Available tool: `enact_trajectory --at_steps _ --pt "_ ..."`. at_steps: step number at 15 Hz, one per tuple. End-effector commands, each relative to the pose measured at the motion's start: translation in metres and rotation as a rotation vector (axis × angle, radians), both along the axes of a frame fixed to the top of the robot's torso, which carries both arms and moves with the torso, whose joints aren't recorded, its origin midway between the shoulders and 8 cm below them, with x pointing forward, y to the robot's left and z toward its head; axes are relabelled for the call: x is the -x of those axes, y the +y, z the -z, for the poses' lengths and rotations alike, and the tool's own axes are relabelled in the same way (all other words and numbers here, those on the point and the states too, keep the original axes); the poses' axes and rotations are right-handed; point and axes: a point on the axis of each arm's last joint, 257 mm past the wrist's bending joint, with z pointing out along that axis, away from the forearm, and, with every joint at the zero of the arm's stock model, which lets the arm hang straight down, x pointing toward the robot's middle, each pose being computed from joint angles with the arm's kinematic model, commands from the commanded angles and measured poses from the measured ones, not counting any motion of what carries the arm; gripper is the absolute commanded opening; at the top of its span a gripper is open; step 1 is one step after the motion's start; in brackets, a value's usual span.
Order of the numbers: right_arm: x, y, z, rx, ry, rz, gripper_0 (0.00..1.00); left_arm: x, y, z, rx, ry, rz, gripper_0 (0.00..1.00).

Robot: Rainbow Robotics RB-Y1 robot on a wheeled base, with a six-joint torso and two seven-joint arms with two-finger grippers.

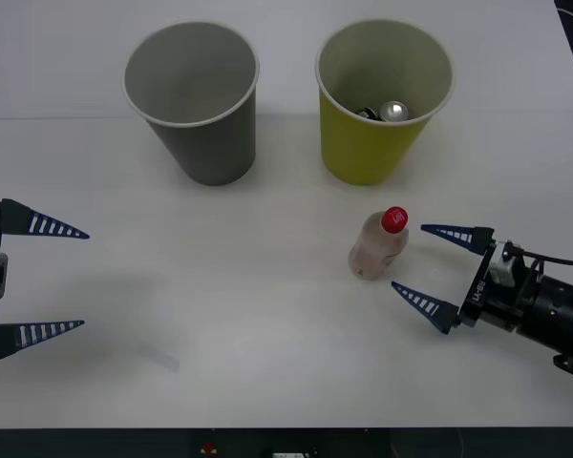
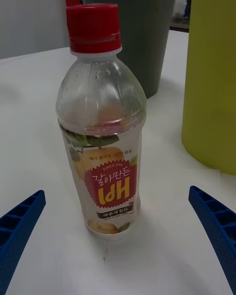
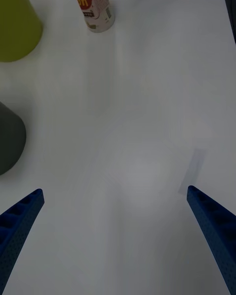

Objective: Put the can into the green bin and the plastic bottle into the gray bin

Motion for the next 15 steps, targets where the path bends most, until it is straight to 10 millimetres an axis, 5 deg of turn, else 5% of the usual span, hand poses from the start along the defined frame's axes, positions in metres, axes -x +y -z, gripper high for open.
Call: enact_trajectory --at_steps 1,12,13,14,15 --pt "-0.008 0.017 0.000 -0.022 -0.013 -0.017 1.00 0.000 0.000 0.000 0.000 0.000 0.000 1.00" --pt "-0.028 0.076 -0.017 -0.069 -0.084 -0.040 1.00 0.000 0.000 0.000 0.000 0.000 0.000 1.00" --pt "-0.030 0.081 -0.019 -0.067 -0.094 -0.046 0.91 0.000 0.000 0.000 0.000 0.000 0.000 1.00" --pt "-0.031 0.081 -0.019 -0.065 -0.096 -0.044 0.43 0.000 0.000 0.000 0.000 0.000 0.000 1.00" --pt "-0.032 0.080 -0.019 -0.062 -0.101 -0.039 0.07 0.000 0.000 0.000 0.000 0.000 0.000 1.00"
